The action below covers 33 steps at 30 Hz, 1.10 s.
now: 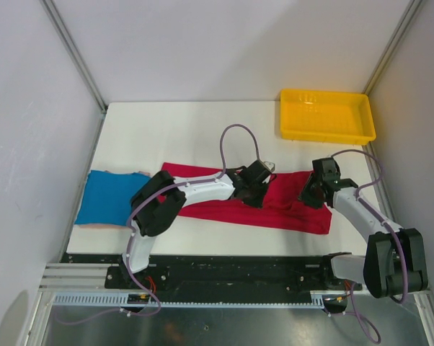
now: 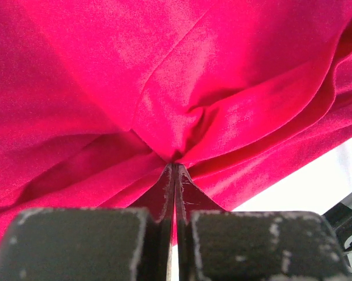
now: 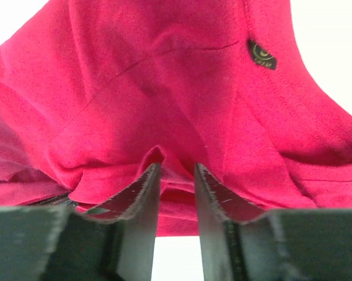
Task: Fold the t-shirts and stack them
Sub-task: Fold the other side of the tshirt into a rectangle
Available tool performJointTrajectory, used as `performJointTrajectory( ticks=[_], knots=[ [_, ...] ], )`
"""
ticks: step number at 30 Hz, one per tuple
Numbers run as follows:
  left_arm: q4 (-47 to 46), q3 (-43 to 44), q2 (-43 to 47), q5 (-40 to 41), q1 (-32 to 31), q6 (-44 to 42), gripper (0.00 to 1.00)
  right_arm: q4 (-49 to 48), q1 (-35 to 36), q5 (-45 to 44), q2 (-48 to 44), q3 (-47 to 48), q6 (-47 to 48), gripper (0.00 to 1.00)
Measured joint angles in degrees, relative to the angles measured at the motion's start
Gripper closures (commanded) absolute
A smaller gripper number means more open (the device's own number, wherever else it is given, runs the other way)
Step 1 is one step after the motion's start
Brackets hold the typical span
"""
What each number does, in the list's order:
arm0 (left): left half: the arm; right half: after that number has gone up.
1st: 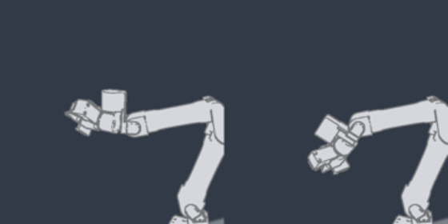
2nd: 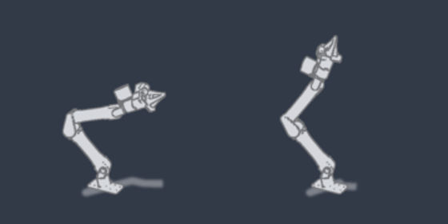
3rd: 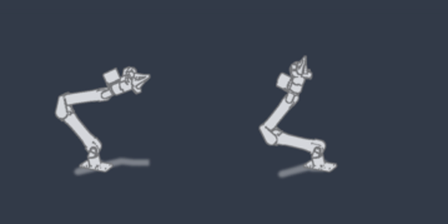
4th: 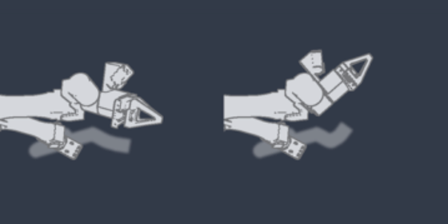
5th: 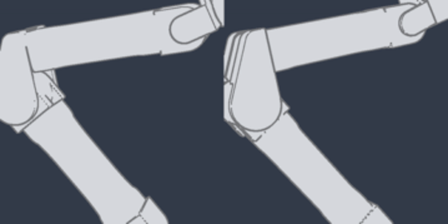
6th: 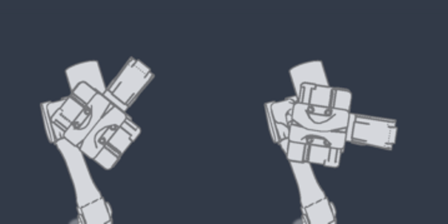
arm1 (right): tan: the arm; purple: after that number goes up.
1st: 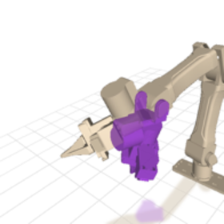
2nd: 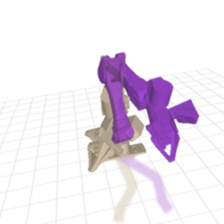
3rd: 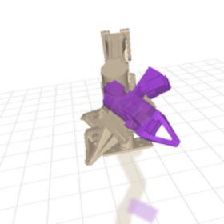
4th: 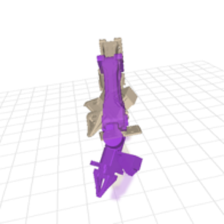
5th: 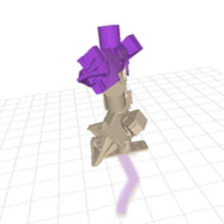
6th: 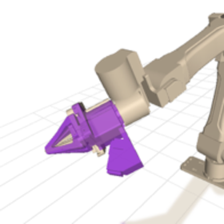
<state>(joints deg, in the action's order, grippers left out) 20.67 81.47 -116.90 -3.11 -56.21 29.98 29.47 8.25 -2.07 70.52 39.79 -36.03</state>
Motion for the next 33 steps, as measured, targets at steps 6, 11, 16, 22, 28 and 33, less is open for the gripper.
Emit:
performJointTrajectory(
  ticks=[6, 11, 16, 22, 28, 33],
  knots=[
    [0.02, -0.52, 0.63, 0.02, 0.0, 0.0, 1.0, 0.11, 2.27, 0.22, -0.15, -0.63, -1.31, 0.95],
    [0.04, -0.83, 0.72, 0.09, 0.0, 0.0, 1.0, 1.77, 3.19, 0.13, -2.78, -1.66, -1.97, 0.99],
    [0.09, -0.85, 0.76, 0.74, 0.02, 0.0, 1.0, 3.74, 4.48, -0.02, -6.8, -3.13, -2.99, 0.99],
    [0.63, -0.85, 1.53, 1.49, 0.09, 0.0, 1.0, 5.99, 6.71, 0.22, -10.03, -6.08, -5.01, 0.99],
    [1.01, -1.01, 2.51, 1.51, 0.13, -0.04, 0.76, 7.1, 8.63, 0.7, -11.96, -8.37, -7.13, 0.77],
    [1.27, -2.38, 3.32, 1.57, 0.28, -0.07, 0.57, 7.52, 8.81, 2.03, -13.53, -8.61, -8.04, 0.66]
  ],
)
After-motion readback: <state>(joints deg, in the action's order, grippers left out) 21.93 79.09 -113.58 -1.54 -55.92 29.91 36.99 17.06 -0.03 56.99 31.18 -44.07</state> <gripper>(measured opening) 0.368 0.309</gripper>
